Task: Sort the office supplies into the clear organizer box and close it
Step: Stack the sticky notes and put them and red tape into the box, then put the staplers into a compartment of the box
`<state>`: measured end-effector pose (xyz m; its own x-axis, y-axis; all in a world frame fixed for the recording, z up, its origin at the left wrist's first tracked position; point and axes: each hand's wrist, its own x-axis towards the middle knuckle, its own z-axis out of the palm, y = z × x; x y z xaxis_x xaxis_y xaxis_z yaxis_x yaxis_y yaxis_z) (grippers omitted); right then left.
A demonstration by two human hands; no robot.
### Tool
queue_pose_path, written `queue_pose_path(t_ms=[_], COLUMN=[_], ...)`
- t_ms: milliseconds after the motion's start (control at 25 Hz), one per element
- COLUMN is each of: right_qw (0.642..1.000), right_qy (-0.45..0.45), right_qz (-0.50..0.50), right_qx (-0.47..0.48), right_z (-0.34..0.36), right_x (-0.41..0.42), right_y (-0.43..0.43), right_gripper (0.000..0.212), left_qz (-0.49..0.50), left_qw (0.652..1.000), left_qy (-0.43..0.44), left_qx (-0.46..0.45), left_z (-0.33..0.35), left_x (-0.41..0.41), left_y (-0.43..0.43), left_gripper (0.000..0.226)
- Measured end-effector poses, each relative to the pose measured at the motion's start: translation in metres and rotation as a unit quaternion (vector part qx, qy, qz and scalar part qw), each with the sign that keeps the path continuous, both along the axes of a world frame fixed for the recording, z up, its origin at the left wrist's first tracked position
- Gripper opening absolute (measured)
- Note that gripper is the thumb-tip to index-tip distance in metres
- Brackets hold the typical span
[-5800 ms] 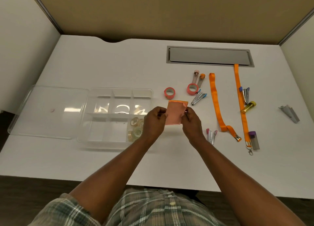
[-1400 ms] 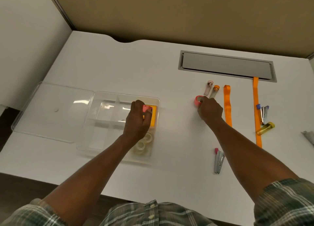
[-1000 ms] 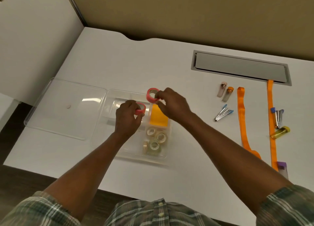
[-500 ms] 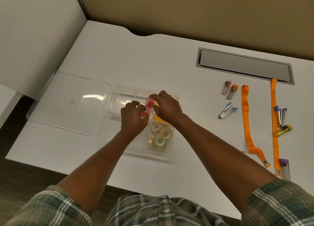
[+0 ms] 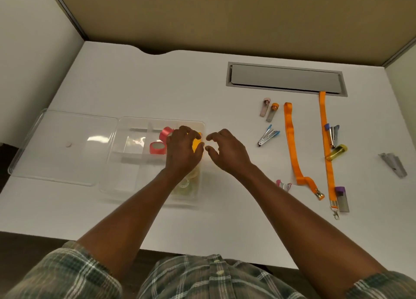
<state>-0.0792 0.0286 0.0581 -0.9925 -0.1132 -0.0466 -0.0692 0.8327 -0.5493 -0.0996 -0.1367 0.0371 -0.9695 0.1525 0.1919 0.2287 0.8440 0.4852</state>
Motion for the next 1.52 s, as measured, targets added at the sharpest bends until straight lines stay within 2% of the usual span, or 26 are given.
queue_pose_path(t_ms=[240, 640, 760, 880, 960, 1120, 1280, 1360, 1440, 1520], right_qw=[0.999, 0.985, 0.98, 0.975, 0.976, 0.979, 0.966, 0.955, 0.946, 0.944], right_qy=[-0.012, -0.06, -0.094, -0.122, -0.122, -0.1, -0.048, -0.053, -0.072, -0.078], right_qz=[-0.039, -0.163, -0.178, -0.188, -0.182, -0.179, -0.245, -0.281, -0.309, -0.317], right_qx=[0.001, -0.01, 0.005, 0.004, 0.002, 0.016, 0.071, 0.075, 0.06, 0.048], right_z=[-0.001, -0.015, -0.023, -0.032, -0.037, -0.042, -0.038, -0.039, -0.042, -0.045], right_x=[0.046, 0.092, 0.103, 0.116, 0.126, 0.143, 0.15, 0.152, 0.154, 0.154], right_y=[0.075, 0.214, 0.24, 0.253, 0.257, 0.267, 0.288, 0.303, 0.317, 0.327], right_gripper=[0.034, 0.028, 0.033, 0.034, 0.033, 0.034, 0.037, 0.042, 0.044, 0.045], left_qz=[-0.06, -0.122, -0.118, -0.109, -0.106, -0.094, -0.068, -0.039, 0.002, 0.055], left_qw=[0.998, 0.989, 0.98, 0.956, 0.942, 0.944, 0.949, 0.944, 0.929, 0.891], left_qy=[-0.005, -0.08, -0.162, -0.262, -0.3, -0.298, -0.303, -0.327, -0.363, -0.405], left_qx=[-0.01, -0.013, -0.019, -0.073, -0.102, -0.109, -0.061, -0.013, 0.067, 0.195], left_z=[0.004, -0.015, -0.02, -0.025, -0.029, -0.036, -0.039, -0.038, -0.037, -0.034], left_x=[0.025, 0.07, 0.086, 0.101, 0.11, 0.12, 0.116, 0.113, 0.11, 0.109], left_y=[0.085, 0.187, 0.209, 0.232, 0.243, 0.255, 0.256, 0.253, 0.25, 0.248], left_gripper=[0.022, 0.026, 0.04, 0.071, 0.082, 0.06, 0.047, 0.046, 0.044, 0.039])
